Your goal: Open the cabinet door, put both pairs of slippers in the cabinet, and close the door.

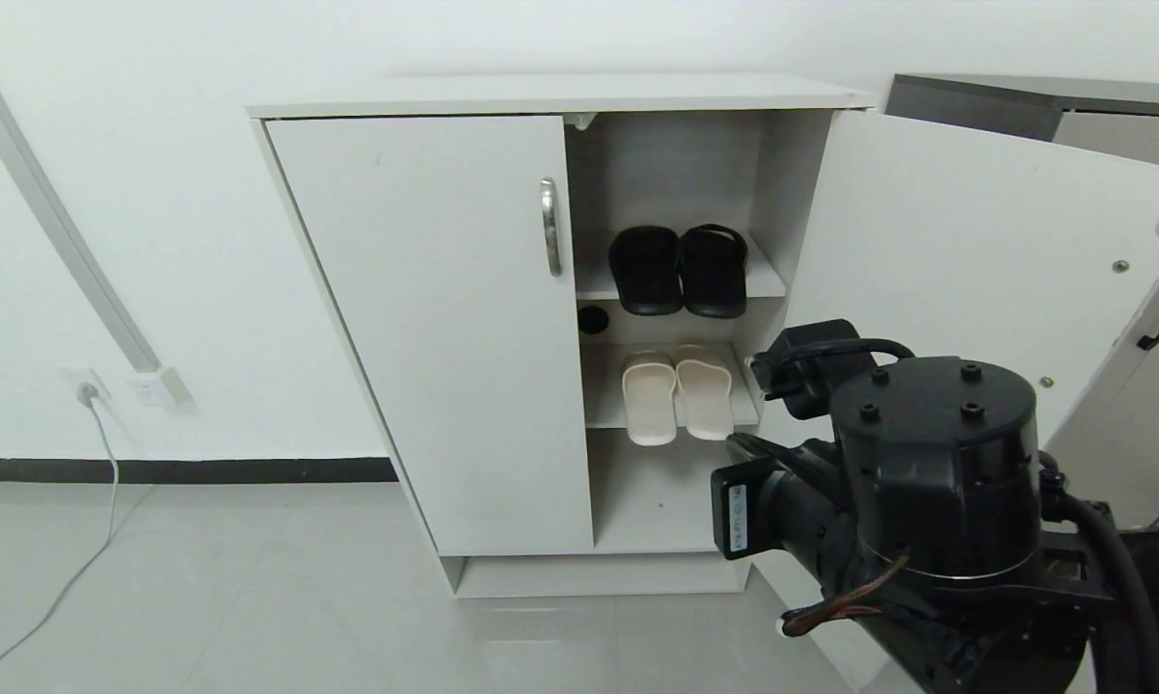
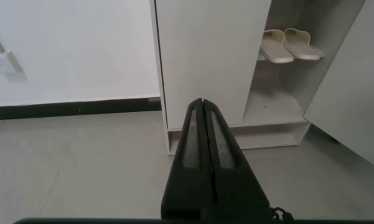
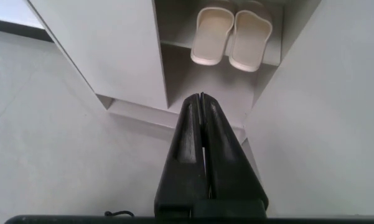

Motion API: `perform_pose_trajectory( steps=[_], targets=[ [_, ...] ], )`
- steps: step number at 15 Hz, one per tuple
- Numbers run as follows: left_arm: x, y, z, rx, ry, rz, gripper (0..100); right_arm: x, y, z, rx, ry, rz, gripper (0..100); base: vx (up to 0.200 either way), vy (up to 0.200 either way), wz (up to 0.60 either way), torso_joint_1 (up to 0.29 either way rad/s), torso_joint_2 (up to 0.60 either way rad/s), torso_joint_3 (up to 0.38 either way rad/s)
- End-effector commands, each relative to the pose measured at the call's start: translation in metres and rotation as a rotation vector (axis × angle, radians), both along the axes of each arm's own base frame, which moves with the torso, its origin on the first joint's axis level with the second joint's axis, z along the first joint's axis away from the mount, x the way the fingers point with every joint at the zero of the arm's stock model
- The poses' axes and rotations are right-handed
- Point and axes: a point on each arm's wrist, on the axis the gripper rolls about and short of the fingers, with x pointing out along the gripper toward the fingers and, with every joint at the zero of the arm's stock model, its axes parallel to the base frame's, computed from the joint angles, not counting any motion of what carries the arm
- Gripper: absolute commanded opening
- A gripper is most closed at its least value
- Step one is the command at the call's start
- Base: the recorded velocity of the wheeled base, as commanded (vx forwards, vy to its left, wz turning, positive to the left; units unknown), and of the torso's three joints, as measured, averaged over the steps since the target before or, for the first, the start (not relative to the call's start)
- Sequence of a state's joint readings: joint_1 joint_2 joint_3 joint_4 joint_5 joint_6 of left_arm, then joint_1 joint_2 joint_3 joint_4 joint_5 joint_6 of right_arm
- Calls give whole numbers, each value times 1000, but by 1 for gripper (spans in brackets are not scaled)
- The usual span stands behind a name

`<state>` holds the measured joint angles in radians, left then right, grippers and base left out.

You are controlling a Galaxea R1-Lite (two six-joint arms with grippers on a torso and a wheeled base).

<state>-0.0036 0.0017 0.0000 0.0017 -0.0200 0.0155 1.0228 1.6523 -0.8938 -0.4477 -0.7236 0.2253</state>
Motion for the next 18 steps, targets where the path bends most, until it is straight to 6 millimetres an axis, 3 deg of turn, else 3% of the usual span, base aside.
perform_pose_trajectory(
  steps=[1, 9, 18],
  targets=[
    [0, 0, 0, 0, 0, 1, 0, 0, 1, -2, -4, 3, 0, 0, 0, 0, 0, 0, 0, 0],
    [0, 0, 0, 0, 0, 1, 0, 1, 2, -4, -18, 4, 0, 0, 0, 0, 0, 0, -14, -15],
    [0, 0, 0, 0, 0, 1, 0, 1, 2, -4, -18, 4, 0, 0, 0, 0, 0, 50, -390, -342]
  ],
)
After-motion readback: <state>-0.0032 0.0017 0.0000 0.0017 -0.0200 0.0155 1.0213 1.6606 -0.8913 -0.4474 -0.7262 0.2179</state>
